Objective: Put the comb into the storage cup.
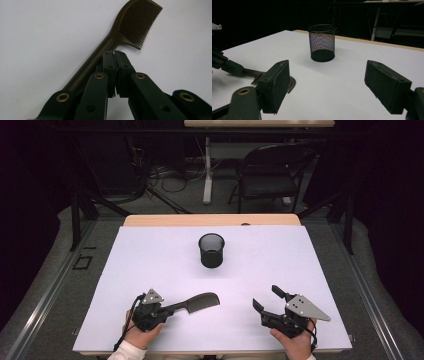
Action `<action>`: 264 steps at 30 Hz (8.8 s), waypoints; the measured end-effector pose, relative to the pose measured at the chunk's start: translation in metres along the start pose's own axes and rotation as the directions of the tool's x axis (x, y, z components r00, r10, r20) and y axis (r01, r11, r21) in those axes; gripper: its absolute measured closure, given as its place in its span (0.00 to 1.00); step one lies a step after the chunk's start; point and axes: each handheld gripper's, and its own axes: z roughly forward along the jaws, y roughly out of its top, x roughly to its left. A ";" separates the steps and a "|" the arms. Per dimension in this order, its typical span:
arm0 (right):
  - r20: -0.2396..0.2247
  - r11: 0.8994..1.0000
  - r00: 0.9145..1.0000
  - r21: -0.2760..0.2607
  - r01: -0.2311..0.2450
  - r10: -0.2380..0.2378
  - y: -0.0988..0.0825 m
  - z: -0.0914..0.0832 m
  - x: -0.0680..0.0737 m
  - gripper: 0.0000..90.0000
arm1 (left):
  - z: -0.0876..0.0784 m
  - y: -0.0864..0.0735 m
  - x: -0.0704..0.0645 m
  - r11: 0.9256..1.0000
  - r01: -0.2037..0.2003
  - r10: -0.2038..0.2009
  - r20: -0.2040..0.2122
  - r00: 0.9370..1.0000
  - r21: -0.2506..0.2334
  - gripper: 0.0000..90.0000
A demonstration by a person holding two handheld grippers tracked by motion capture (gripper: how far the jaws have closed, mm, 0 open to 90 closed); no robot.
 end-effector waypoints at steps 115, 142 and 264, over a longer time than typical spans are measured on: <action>-0.008 1.000 1.000 0.020 0.003 -0.003 -0.002 0.002 0.001 0.23 | -0.043 0.060 0.032 0.959 -0.272 0.272 0.007 0.962 0.076 0.00; -0.011 1.000 1.000 0.026 0.005 -0.005 -0.002 0.002 0.002 0.23 | -0.021 0.069 0.021 0.909 -0.365 0.369 0.021 0.929 0.201 0.05; -0.025 0.999 1.000 0.041 0.017 -0.016 -0.002 0.004 0.002 0.23 | 0.034 0.065 0.008 0.708 -0.486 0.458 0.190 0.868 0.512 0.80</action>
